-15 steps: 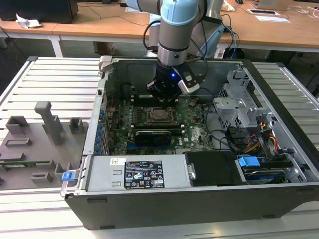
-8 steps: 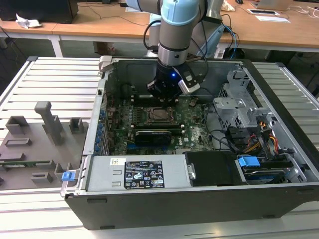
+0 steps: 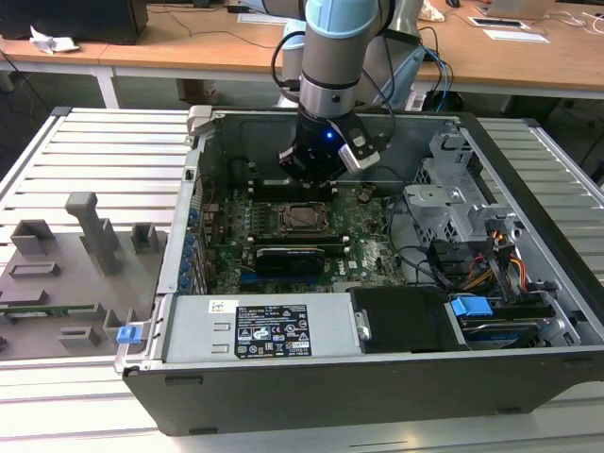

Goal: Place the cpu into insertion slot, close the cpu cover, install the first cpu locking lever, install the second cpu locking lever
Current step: 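Install the first cpu locking lever, then install the second cpu locking lever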

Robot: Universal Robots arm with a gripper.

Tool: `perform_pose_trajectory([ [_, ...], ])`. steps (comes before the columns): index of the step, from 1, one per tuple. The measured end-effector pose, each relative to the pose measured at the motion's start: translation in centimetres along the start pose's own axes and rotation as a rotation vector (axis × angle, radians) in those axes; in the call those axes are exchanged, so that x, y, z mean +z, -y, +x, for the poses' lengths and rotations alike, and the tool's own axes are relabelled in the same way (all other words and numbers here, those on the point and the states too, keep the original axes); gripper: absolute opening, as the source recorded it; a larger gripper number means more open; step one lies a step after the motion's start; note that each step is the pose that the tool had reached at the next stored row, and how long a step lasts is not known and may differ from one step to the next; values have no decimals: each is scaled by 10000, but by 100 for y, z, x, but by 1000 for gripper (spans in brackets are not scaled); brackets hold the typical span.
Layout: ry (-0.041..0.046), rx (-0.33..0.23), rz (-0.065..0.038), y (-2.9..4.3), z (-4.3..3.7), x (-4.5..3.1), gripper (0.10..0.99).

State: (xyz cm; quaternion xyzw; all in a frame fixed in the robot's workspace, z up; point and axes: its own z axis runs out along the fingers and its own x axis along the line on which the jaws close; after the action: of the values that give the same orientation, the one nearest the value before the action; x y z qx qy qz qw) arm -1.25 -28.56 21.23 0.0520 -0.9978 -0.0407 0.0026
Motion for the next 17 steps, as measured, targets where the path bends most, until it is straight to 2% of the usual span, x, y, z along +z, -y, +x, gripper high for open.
perform_pose_trajectory([
  [17,-2,0,2,61,7,-6,106],
])
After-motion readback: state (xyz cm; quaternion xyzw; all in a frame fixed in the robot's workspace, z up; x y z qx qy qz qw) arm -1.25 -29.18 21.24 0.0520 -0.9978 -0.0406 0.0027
